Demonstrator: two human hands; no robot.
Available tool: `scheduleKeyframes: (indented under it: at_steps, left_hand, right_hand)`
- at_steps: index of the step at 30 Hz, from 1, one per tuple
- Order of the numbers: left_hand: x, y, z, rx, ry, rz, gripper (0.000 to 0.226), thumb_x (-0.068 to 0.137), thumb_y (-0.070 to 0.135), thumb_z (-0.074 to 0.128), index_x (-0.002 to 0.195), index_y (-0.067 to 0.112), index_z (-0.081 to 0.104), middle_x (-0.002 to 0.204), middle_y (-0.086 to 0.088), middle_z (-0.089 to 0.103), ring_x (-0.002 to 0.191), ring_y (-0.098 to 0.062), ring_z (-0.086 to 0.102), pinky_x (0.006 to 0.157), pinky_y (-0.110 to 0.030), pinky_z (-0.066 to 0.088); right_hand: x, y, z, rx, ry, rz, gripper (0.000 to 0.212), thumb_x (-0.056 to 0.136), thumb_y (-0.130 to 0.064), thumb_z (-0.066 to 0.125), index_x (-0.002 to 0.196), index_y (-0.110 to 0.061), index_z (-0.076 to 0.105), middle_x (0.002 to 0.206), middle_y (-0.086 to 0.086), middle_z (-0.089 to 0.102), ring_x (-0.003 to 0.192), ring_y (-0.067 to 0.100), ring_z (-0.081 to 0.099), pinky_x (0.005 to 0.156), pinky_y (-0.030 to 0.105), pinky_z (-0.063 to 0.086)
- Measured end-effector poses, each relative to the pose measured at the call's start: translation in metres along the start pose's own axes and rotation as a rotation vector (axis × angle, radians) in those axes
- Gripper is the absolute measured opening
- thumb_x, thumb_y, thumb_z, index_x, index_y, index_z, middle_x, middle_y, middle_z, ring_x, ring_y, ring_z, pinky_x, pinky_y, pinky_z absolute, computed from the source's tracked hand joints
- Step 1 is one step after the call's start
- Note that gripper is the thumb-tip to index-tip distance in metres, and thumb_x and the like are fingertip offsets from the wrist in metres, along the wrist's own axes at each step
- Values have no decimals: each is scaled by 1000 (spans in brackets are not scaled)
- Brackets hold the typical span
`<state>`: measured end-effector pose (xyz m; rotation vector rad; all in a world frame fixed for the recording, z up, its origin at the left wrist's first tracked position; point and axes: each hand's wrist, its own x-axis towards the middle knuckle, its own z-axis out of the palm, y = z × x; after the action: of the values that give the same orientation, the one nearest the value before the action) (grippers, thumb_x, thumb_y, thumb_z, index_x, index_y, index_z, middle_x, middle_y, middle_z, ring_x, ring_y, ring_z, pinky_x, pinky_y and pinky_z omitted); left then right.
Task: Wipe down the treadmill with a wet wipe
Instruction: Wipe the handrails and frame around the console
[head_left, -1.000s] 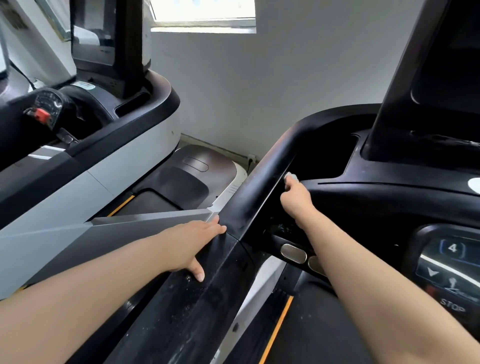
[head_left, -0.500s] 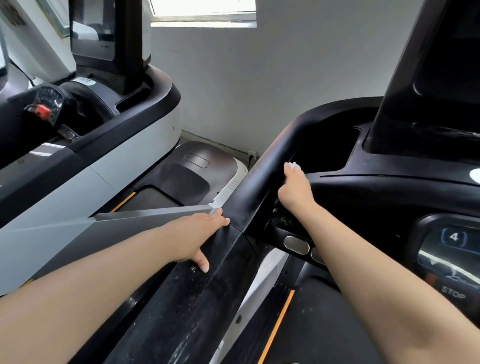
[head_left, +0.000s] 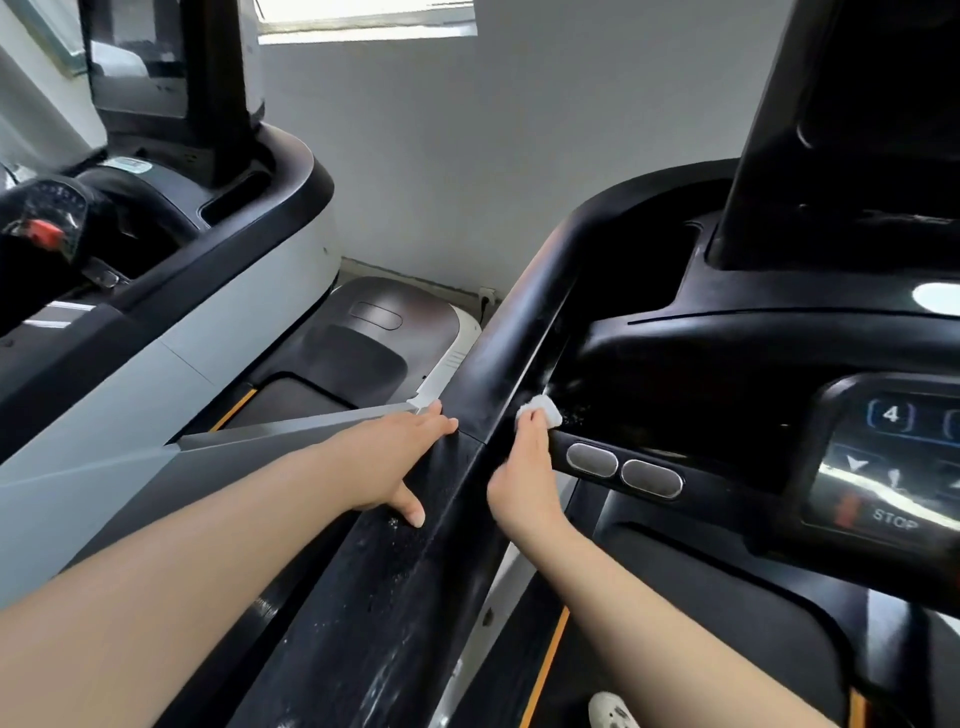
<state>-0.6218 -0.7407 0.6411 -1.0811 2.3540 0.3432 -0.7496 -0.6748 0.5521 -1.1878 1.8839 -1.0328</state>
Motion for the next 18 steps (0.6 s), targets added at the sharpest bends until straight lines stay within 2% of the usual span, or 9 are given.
scheduleKeyframes:
  at_steps: [2,4,5,7,8,9,10,13,18]
  left_hand:
    - [-1,-1,0,-12,0,0,112,67,33,83,151,19,10,159,-2,-1,144,-17,18,113,-30,24]
    - [-1,0,0,-10,0,1,112,67,33,83,151,20,9,159,-1,-1,143,-18,19,111,-30,26]
    - [-1,0,0,-1,-1,1,112,68,33,83,151,20,9,159,-1,-1,142,-18,21,110,-30,27]
    - [-1,1,-1,14,1,5,111,68,34,83,150,19,10,159,-2,0,141,-20,25,108,-31,30]
    - [-1,1,-1,13,1,7,111,67,33,83,150,19,10,159,-2,1,140,-20,26,108,-32,30]
    - [-1,1,-1,8,-1,6,111,67,33,83,150,19,10,159,-2,0,140,-20,25,107,-31,30]
    - [-1,1,-1,4,-4,5,112,67,33,83,150,19,10,159,-2,0,141,-20,24,108,-30,29]
    - [-1,1,-2,-2,-8,2,112,67,33,83,151,20,9,159,-2,-1,142,-19,21,105,-27,27]
    - [-4,3,-3,10,-10,14,110,70,34,81,151,20,8,159,-4,-1,143,-19,20,105,-25,24]
  right_hand:
    - [19,-8,-14,157,-8,104,43,85,11,37,113,-20,29,113,4,34,98,17,38,86,23,33]
    - [26,-9,-20,168,-24,101,55,88,7,40,133,-22,28,114,-1,32,99,17,37,85,23,31]
    - [21,-9,-18,126,-36,77,64,86,9,38,142,-17,22,117,-1,31,103,17,37,87,20,30]
    - [-6,-1,-6,46,-62,24,76,81,14,34,150,-10,10,142,2,26,127,17,32,91,0,16]
    - [-25,4,3,32,-87,8,80,81,16,33,151,-10,3,156,0,10,138,14,21,87,-9,6]
    - [-45,8,11,46,-124,8,84,82,16,32,152,-13,-3,159,-4,-5,141,10,14,83,-13,2]
    - [-64,12,19,75,-155,4,86,83,15,33,151,-17,-8,158,-7,-12,139,5,14,81,-14,5]
    - [-90,18,30,138,-195,-5,87,86,12,37,150,-20,-13,156,-12,-16,129,-6,19,78,-12,17]
    - [-56,24,30,79,-71,-33,83,83,15,30,150,-18,-5,156,-9,-9,142,1,-4,99,-3,-4]
